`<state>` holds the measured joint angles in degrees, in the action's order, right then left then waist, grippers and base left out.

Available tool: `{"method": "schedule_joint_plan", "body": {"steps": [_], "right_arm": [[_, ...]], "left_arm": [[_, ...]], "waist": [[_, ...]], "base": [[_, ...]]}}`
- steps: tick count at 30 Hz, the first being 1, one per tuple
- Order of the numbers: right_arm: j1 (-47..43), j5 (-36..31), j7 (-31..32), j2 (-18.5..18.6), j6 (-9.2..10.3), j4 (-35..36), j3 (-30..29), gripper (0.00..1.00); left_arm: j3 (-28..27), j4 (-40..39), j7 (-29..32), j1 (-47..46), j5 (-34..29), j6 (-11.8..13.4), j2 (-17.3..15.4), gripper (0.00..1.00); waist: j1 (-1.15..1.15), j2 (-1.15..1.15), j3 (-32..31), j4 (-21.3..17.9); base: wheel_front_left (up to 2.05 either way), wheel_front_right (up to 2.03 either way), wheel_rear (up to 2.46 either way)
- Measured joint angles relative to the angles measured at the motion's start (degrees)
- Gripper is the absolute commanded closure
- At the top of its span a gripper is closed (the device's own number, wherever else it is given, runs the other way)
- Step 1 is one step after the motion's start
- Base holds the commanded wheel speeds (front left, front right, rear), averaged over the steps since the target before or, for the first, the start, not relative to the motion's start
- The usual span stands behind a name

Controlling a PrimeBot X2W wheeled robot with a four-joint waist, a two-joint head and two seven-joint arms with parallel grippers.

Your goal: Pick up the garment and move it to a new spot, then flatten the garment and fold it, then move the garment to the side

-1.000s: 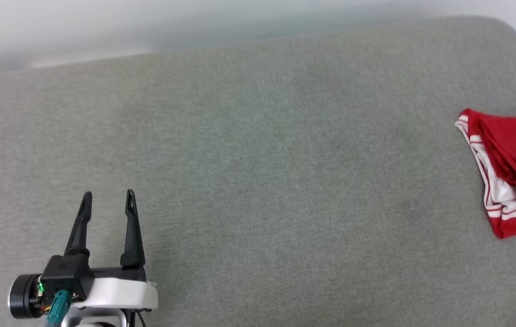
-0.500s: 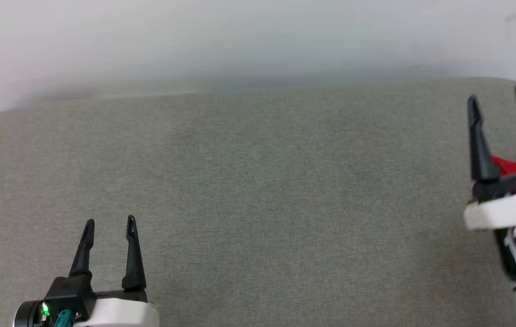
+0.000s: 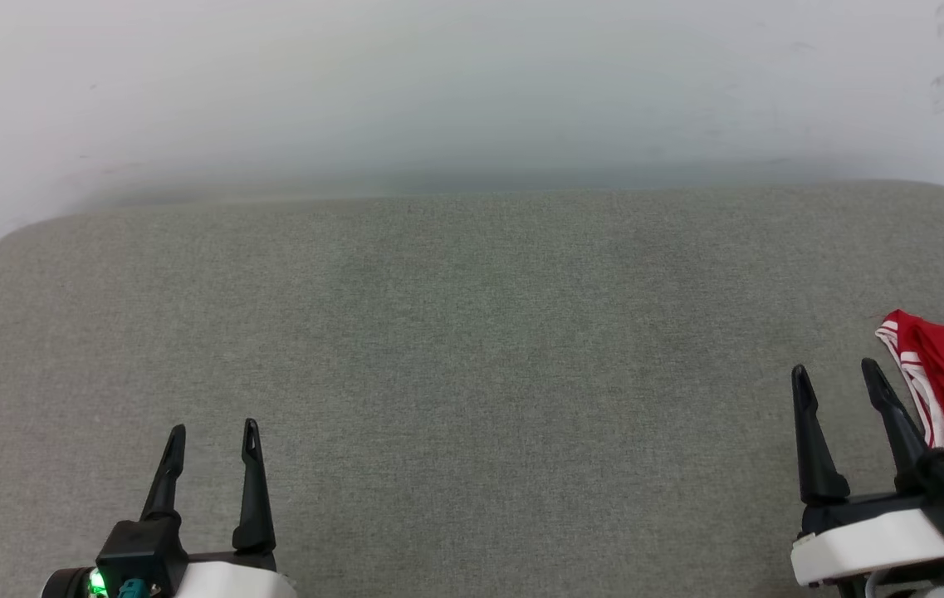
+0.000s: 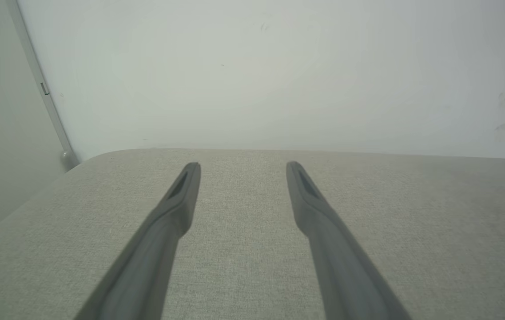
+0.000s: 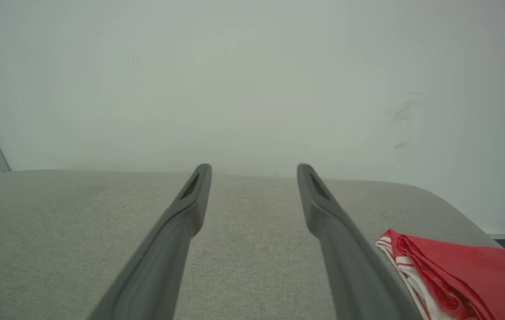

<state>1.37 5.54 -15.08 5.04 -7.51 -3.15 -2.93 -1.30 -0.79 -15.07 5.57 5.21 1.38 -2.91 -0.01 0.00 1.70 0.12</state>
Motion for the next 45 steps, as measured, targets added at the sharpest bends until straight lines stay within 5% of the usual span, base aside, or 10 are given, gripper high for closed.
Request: {"method": "schedule_joint_plan", "body": {"steps": [14,15,21,45], "right_arm": [[-5.8,0.4,0.0,-1.6,0.00,1.7,-0.3,0.00],[-5.9,0.4,0.0,-1.7,0.00,1.7,-0.4,1.00],[-6.4,1.2,0.3,-1.7,-0.01,-1.1,-0.2,1.00],[-4.5,27.6,6.0,-1.5,0.00,-4.1,-0.2,1.00]], "left_arm": [[-0.2,1.5,0.0,1.0,-0.5,-0.8,0.0,0.00],[-0.2,1.6,0.0,1.0,-0.5,-0.8,0.0,1.00],[-0.2,4.9,0.6,1.6,0.6,-0.9,0.1,1.00],[-1.5,7.9,6.9,-1.5,26.3,-3.1,0.1,1.00]], "waist": [[0.00,0.00,-0.4,-0.5],[0.00,0.00,-0.4,-0.4],[0.01,0.00,-0.4,-0.5],[0.01,0.00,-0.6,-0.4]], "base": [[0.00,0.00,0.00],[0.00,0.00,0.00],[0.00,0.00,0.00],[0.00,0.00,0.00]]}}
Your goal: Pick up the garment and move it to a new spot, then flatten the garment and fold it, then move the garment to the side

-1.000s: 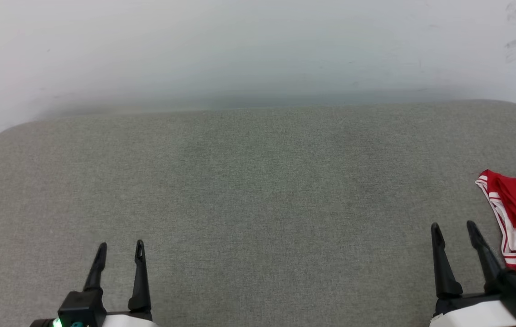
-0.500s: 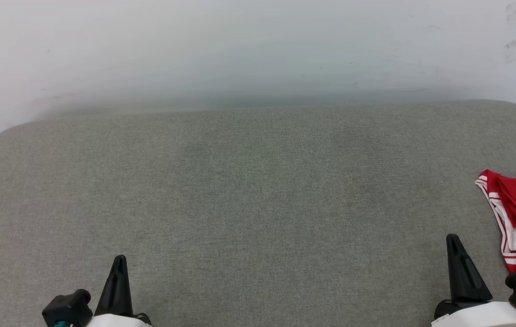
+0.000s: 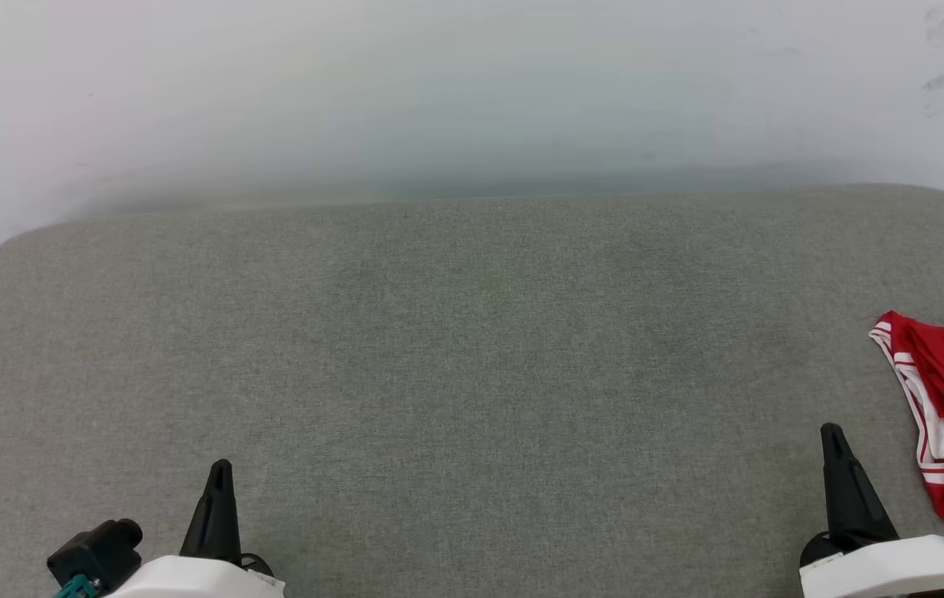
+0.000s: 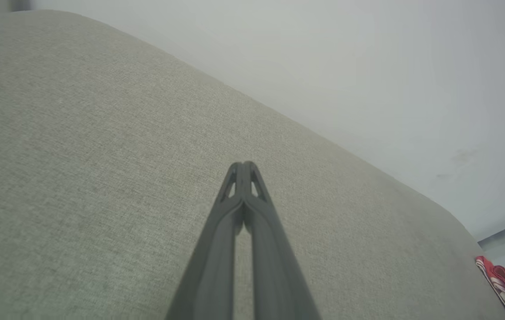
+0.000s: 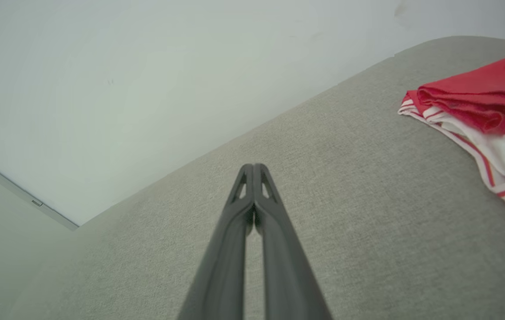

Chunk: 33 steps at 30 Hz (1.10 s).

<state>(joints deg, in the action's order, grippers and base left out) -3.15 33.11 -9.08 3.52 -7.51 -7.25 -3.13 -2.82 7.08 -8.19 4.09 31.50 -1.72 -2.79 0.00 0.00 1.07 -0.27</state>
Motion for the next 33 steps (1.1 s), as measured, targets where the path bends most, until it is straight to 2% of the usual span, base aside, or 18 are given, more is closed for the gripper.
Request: {"method": "schedule_joint_plan", "body": {"steps": [1,9,33], "right_arm": [[0.7,2.7,0.6,0.0,0.00,-0.2,0.0,1.00],[1.7,9.7,2.1,0.1,0.00,-1.0,-0.1,1.00],[4.3,27.4,6.2,0.2,0.01,-3.0,-0.6,1.00]], "left_arm": [[-0.1,0.4,0.6,-0.3,2.8,-0.3,0.0,1.00],[-0.7,1.1,2.3,-1.4,9.8,-0.9,0.0,1.00],[-1.6,3.2,6.5,-4.4,27.5,-2.5,0.0,1.00]], "waist": [[0.00,0.00,0.0,0.0],[0.00,0.00,-0.1,0.0],[0.00,0.00,-0.3,0.1]], "base": [[0.00,0.00,0.00],[0.00,0.00,0.00],[0.00,0.00,0.00]]}}
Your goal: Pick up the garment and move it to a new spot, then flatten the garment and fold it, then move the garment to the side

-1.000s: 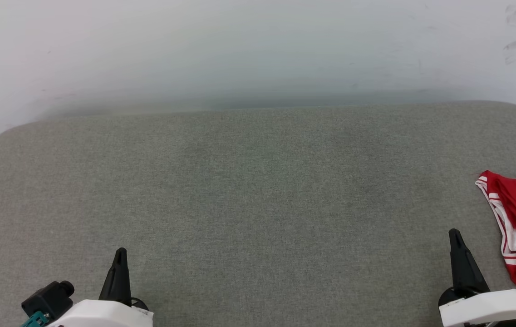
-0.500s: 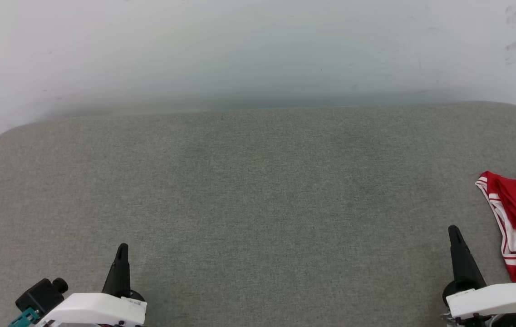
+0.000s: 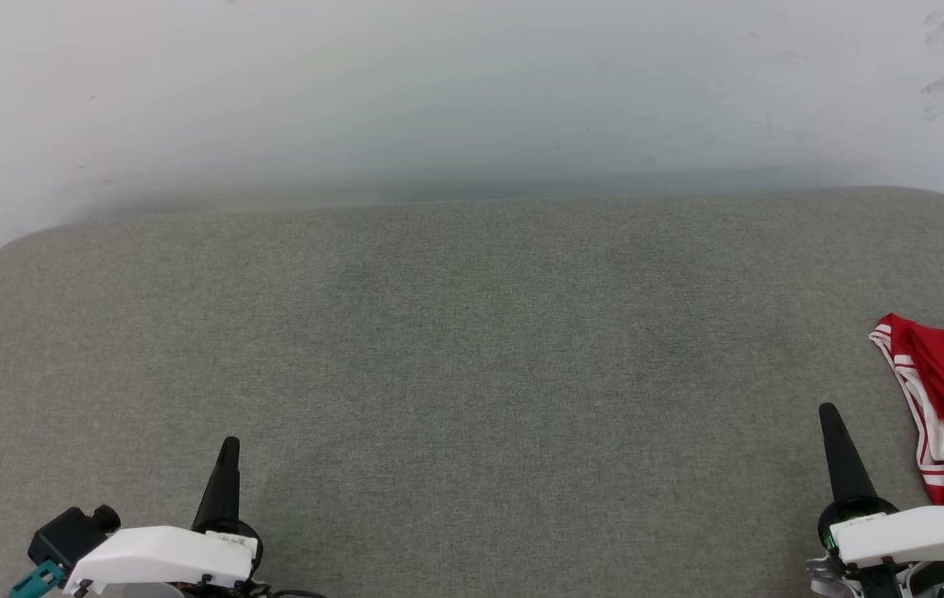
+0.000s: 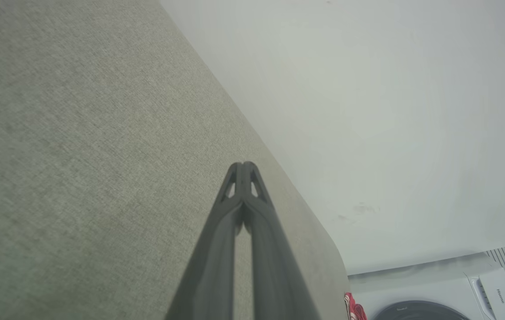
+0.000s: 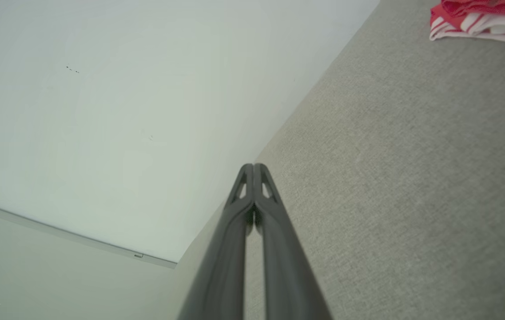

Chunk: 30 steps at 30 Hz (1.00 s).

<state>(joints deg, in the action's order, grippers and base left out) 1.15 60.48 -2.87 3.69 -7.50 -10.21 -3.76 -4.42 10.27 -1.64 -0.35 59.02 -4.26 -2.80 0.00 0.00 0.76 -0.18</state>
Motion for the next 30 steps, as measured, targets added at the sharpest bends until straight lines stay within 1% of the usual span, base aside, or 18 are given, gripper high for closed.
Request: {"method": "schedule_joint_plan", "body": {"steps": [30], "right_arm": [[2.3,17.0,4.5,0.0,0.00,-2.0,-0.9,1.00]], "left_arm": [[-1.2,2.0,4.3,-2.7,17.3,-1.7,0.0,1.00]], "waist": [[0.00,0.00,-0.3,0.1]], "base": [[0.00,0.00,0.00]]}}
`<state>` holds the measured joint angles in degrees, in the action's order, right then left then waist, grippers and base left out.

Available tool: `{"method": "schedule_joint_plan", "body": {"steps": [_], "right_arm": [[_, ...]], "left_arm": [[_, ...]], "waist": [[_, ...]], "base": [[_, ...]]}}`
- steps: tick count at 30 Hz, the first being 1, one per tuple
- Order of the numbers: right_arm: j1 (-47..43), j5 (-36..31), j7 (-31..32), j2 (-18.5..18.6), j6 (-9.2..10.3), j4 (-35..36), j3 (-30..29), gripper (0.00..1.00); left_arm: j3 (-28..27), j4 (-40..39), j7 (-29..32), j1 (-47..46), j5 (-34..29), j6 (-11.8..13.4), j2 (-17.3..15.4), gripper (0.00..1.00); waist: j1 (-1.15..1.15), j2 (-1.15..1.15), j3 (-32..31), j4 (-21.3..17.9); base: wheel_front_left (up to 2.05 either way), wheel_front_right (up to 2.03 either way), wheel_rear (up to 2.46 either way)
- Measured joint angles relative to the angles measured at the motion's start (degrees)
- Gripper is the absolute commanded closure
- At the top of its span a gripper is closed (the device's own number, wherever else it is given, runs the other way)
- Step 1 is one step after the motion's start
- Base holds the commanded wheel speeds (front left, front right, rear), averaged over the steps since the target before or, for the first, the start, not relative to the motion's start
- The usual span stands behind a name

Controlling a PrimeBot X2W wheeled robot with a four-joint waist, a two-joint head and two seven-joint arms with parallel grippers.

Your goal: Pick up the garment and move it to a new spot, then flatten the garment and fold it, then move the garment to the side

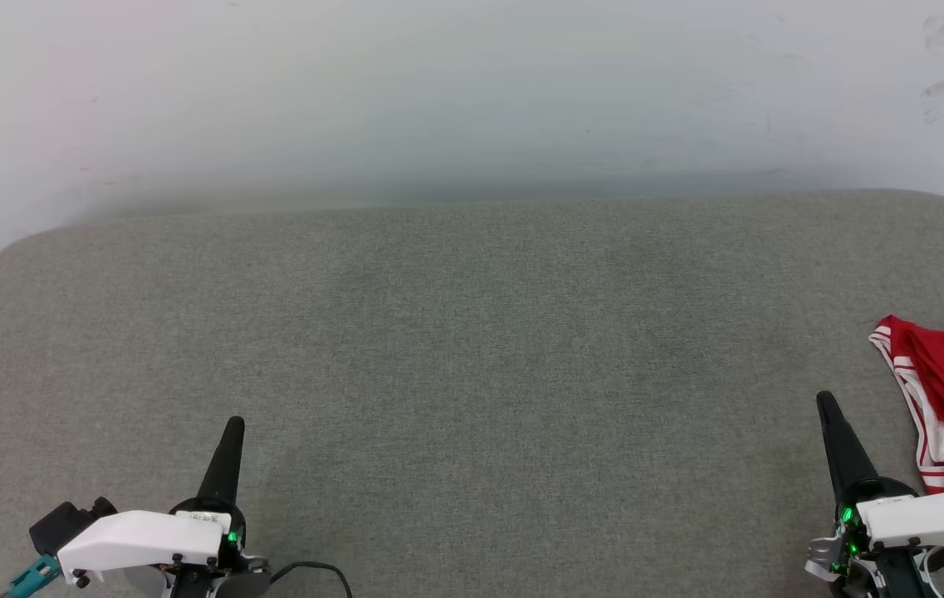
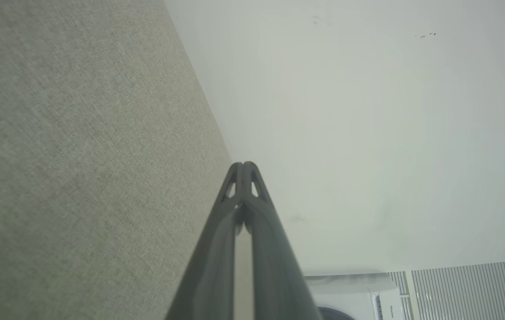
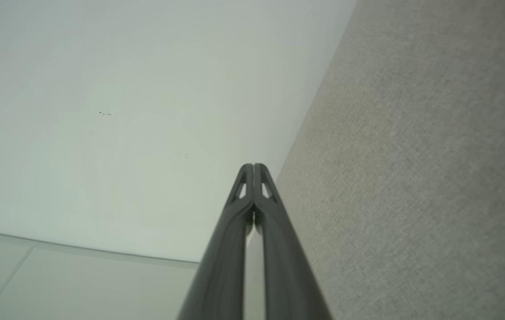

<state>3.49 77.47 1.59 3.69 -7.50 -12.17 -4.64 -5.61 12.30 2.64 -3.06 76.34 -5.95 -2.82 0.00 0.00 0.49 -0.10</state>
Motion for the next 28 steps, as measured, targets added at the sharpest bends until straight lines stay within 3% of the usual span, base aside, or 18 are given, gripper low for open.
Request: {"method": "schedule_joint_plan", "body": {"steps": [28], "right_arm": [[1.6,12.4,3.5,-0.1,0.00,-1.4,-0.7,1.00]], "left_arm": [[-0.6,1.4,3.2,-2.3,12.7,-1.1,0.0,1.00]], "waist": [[0.00,0.00,-0.2,0.1]], "base": [[0.00,0.00,0.00]]}}
